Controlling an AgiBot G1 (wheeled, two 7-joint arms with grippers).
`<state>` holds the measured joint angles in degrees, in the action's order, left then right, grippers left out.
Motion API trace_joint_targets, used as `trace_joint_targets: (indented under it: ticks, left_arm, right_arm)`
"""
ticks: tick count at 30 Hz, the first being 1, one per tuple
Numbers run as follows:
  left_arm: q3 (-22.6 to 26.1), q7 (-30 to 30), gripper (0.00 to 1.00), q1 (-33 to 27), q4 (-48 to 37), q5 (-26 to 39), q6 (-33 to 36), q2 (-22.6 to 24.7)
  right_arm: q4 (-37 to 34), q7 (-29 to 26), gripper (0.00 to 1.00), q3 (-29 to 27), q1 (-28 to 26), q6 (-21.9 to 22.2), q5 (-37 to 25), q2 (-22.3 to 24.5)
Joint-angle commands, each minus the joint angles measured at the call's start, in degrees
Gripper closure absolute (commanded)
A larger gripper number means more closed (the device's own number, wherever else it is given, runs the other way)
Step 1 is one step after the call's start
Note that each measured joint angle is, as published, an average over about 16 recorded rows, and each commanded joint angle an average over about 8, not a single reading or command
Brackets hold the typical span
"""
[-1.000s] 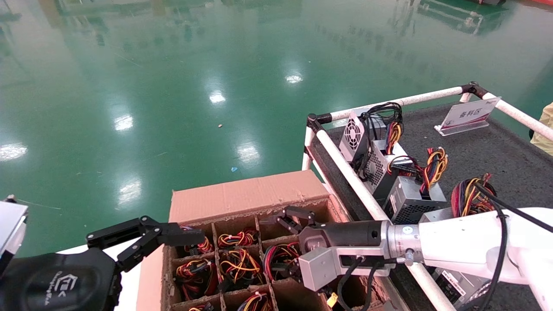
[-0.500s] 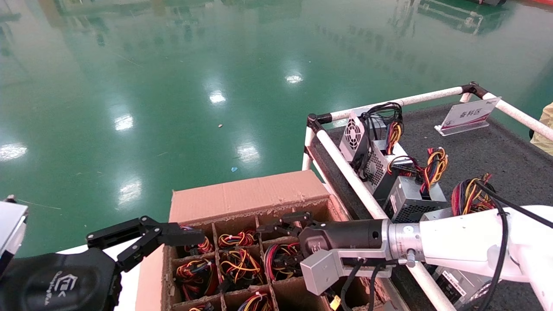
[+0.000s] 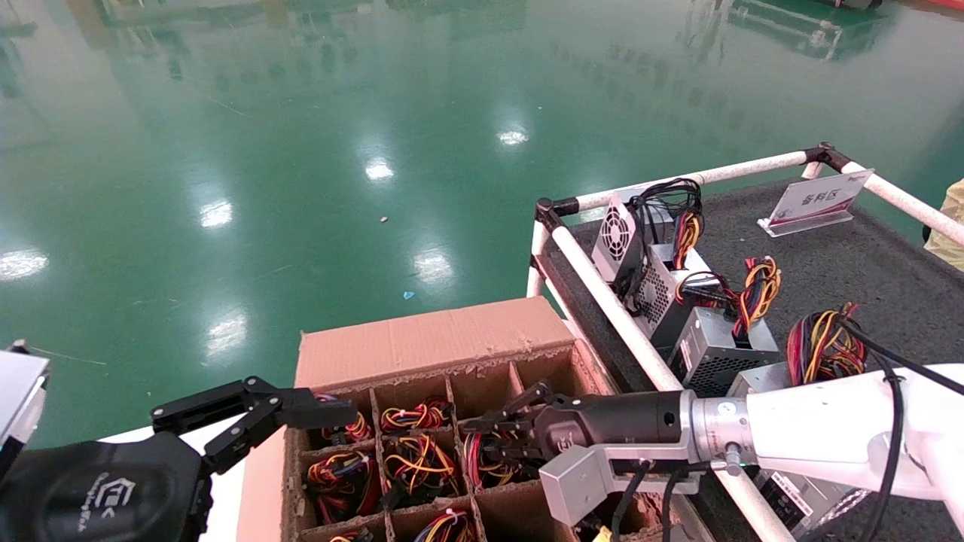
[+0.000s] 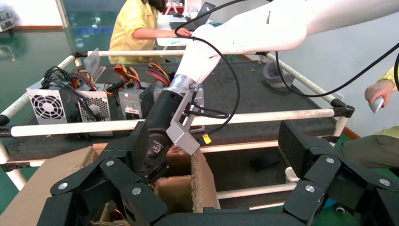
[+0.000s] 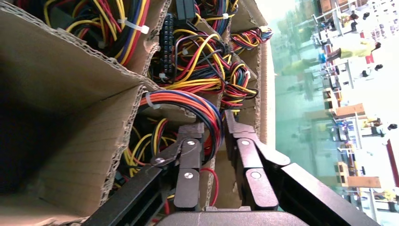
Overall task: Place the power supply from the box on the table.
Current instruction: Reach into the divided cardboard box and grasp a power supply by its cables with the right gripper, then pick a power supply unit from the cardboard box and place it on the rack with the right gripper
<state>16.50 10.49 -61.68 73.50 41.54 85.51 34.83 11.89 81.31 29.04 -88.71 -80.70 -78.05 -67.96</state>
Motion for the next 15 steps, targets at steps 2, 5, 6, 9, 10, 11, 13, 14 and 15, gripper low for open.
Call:
trace_joint_targets:
  ticks: [2,5,6,9,10,11,13,14,15]
  left_arm:
    - [0.01,-0.01,0.00,0.00,0.00,-0.01,0.00,0.00]
    - [0.02,-0.01,0.00,0.00,0.00,-0.02,-0.01,-0.01]
    - [0.03,-0.01,0.00,-0.01,0.00,-0.02,-0.01,-0.01]
    - [0.04,-0.02,0.00,-0.01,0.00,-0.03,-0.02,-0.02]
    - [0.04,-0.02,0.00,-0.01,0.00,-0.03,-0.02,-0.02]
    - [0.05,-0.02,0.00,-0.01,0.00,-0.03,-0.02,-0.02]
    - [0.05,-0.03,0.00,-0.01,0.00,-0.04,-0.02,-0.02]
    - [0.06,-0.03,0.00,-0.01,0.00,-0.04,-0.02,-0.02]
    - [0.06,-0.03,0.00,-0.01,0.00,-0.04,-0.03,-0.03]
  right_arm:
    - [-0.29,-0.17,1.00,-0.07,-0.14,-0.19,0.11,0.17]
    - [-0.43,-0.62,1.00,-0.68,-0.31,-0.40,0.99,0.54]
    - [-0.43,-0.82,1.00,-0.96,-0.38,-0.58,1.40,0.71]
    - [-0.14,-1.60,1.00,-1.94,-0.82,-1.52,2.87,1.37]
    - [0.05,-1.97,1.00,-2.32,-1.07,-1.99,3.46,1.65]
    - [0.30,-2.43,1.00,-2.73,-1.37,-2.52,4.10,1.95]
    - [0.91,-3.69,1.00,-3.63,-2.19,-3.74,5.50,2.62]
    - [1.29,-4.49,1.00,-4.11,-2.71,-4.39,6.26,3.00]
    - [1.72,-5.38,1.00,-4.61,-3.29,-5.05,7.04,3.40]
